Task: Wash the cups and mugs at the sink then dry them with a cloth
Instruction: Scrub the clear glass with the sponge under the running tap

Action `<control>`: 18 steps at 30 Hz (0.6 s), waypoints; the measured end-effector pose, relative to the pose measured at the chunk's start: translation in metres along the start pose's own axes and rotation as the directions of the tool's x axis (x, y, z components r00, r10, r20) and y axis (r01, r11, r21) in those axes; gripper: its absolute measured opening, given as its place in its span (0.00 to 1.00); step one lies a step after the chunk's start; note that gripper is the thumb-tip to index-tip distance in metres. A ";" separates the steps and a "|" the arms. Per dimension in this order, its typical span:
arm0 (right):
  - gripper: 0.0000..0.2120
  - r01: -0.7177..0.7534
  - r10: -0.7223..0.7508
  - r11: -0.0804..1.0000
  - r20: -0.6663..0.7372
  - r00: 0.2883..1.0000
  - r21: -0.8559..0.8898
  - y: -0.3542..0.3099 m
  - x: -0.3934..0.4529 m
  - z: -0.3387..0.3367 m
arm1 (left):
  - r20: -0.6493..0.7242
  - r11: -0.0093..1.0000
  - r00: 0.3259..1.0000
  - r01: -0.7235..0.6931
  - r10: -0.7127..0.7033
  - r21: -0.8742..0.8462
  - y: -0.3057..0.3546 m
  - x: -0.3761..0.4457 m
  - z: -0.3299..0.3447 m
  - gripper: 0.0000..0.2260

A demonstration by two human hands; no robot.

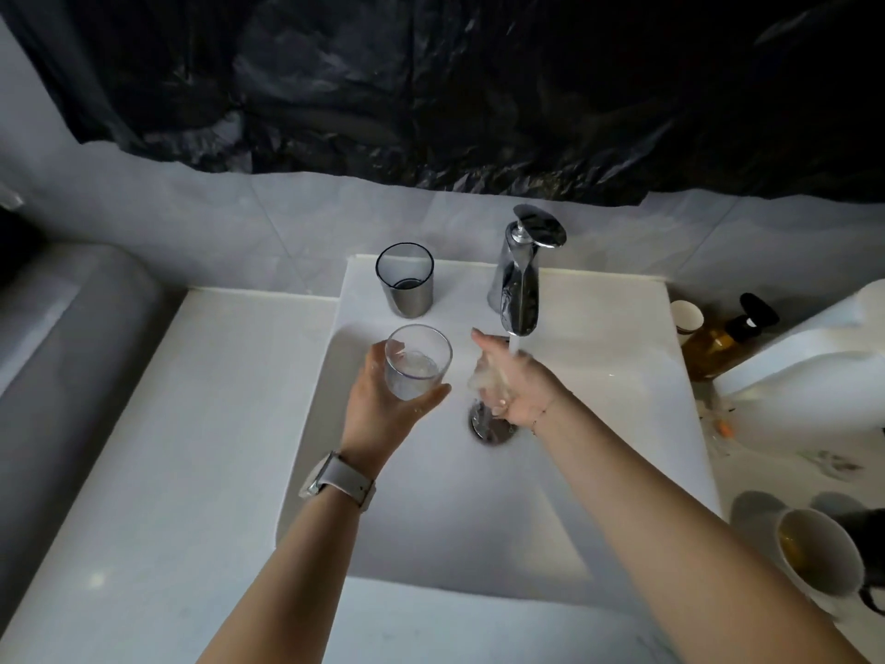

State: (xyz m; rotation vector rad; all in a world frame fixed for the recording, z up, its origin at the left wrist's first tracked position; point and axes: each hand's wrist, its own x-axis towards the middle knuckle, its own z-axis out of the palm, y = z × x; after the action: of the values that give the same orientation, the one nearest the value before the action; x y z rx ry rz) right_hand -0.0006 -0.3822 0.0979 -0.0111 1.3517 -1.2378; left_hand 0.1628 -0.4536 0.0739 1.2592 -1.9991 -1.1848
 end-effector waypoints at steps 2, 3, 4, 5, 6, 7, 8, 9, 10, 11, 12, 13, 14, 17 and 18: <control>0.15 0.049 -0.043 0.996 -0.084 0.996 0.077 0.000 0.000 0.006 | 0.026 0.996 0.999 -0.049 0.047 0.080 -0.003 -0.001 -0.004 0.33; 0.14 0.067 -0.055 0.994 -0.131 0.990 0.086 0.001 -0.001 0.007 | 0.043 0.989 0.996 -0.082 0.077 0.121 -0.004 -0.001 -0.005 0.33; 0.13 0.083 -0.078 0.996 -0.201 0.977 0.020 0.003 0.000 0.005 | 0.064 0.980 0.993 -0.112 0.103 0.162 -0.005 -0.001 -0.006 0.33; 0.13 0.078 -0.103 0.992 -0.277 0.955 -0.099 0.005 -0.001 0.002 | 0.089 0.967 0.987 -0.146 0.130 0.207 -0.005 -0.001 -0.008 0.33; 0.12 0.063 -0.128 0.978 -0.330 0.935 -0.201 0.008 -0.003 -0.004 | 0.117 0.946 0.979 -0.194 0.168 0.259 -0.004 -0.001 -0.010 0.33; 0.12 0.047 -0.142 0.964 -0.358 0.923 -0.261 0.010 -0.006 -0.009 | 0.151 0.915 0.966 -0.250 0.212 0.316 -0.003 0.000 -0.011 0.32; 0.11 0.048 -0.150 0.960 -0.362 0.920 -0.277 0.013 -0.011 -0.015 | 0.188 0.875 0.949 -0.309 0.254 0.374 -0.001 0.001 -0.012 0.32; 0.12 0.064 -0.162 0.960 -0.355 0.921 -0.272 0.016 -0.017 -0.021 | 0.227 0.826 0.931 -0.360 0.287 0.434 0.003 0.002 -0.014 0.31; 0.13 0.088 -0.180 0.960 -0.344 0.921 -0.266 0.019 -0.021 -0.027 | 0.263 0.770 0.913 -0.406 0.313 0.492 0.007 0.004 -0.014 0.31; 0.14 0.108 -0.197 0.957 -0.331 0.923 -0.270 0.021 -0.028 -0.032 | 0.298 0.707 0.893 -0.449 0.337 0.547 0.011 0.006 -0.015 0.31; 0.15 0.117 -0.209 0.951 -0.318 0.925 -0.285 0.023 -0.032 -0.036 | 0.329 0.636 0.871 -0.491 0.365 0.595 0.015 0.008 -0.016 0.31; 0.16 0.109 -0.210 0.944 -0.312 0.927 -0.310 0.025 -0.036 -0.038 | 0.358 0.552 0.845 -0.532 0.398 0.642 0.019 0.010 -0.017 0.31; 0.16 0.090 -0.206 0.934 -0.316 0.926 -0.345 0.026 -0.038 -0.040 | 0.388 0.456 0.813 -0.569 0.434 0.684 0.023 0.012 -0.018 0.31; 0.13 0.039 -0.204 0.899 -0.338 0.919 -0.436 0.028 -0.043 -0.043 | 0.424 0.225 0.708 -0.626 0.564 0.747 0.027 0.019 -0.020 0.34; 0.13 0.043 -0.212 0.892 -0.332 0.919 -0.450 0.029 -0.044 -0.045 | 0.429 0.168 0.678 -0.628 0.597 0.760 0.028 0.022 -0.021 0.34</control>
State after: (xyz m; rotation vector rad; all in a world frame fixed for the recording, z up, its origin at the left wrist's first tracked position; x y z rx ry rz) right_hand -0.0027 -0.3129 0.0965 -0.1929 1.9749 -1.0532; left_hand 0.1564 -0.4761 0.1081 0.5171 -2.8326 0.3815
